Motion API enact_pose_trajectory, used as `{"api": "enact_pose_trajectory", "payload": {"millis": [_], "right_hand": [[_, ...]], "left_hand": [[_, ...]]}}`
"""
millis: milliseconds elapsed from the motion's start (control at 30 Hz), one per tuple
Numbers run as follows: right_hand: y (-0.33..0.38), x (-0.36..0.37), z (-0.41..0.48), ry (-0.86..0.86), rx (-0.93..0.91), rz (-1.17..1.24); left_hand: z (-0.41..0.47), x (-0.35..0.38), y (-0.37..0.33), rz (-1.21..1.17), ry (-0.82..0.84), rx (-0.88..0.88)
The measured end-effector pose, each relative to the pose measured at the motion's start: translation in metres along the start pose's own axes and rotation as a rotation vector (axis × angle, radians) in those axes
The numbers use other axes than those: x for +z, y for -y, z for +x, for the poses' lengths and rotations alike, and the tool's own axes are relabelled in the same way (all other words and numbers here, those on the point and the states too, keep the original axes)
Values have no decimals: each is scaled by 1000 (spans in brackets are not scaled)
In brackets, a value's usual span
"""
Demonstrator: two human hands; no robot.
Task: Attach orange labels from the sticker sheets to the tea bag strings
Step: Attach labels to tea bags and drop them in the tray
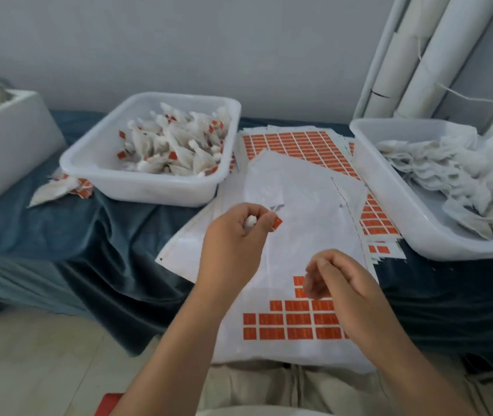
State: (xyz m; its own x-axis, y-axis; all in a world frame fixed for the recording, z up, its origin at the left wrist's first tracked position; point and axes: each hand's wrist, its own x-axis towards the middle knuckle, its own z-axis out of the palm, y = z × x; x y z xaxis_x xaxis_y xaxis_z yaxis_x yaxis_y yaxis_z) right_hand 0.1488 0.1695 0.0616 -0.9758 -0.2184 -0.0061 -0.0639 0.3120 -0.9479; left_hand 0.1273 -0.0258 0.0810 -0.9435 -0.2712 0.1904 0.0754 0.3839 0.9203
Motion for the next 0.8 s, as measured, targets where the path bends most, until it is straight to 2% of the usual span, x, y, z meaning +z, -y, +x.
{"api": "enact_pose_trajectory", "payload": {"millis": [100, 233, 400, 667, 733, 800], "right_hand": [[2, 4, 1, 65, -12, -47], [-5, 8, 1, 161, -11, -74], [-20, 6, 13, 241, 29, -171], [-25, -4, 30, 356, 168, -146], [-26, -7, 33, 368, 185, -144], [-26, -8, 33, 387, 194, -161]], "left_hand": [[39, -27, -8, 6, -89, 18], [117, -61, -21, 133, -156, 77], [228, -95, -36, 463, -277, 101], [336, -116, -34, 644, -296, 90], [345, -113, -24, 738, -247, 56], [346, -105, -11, 825, -139, -50]]}}
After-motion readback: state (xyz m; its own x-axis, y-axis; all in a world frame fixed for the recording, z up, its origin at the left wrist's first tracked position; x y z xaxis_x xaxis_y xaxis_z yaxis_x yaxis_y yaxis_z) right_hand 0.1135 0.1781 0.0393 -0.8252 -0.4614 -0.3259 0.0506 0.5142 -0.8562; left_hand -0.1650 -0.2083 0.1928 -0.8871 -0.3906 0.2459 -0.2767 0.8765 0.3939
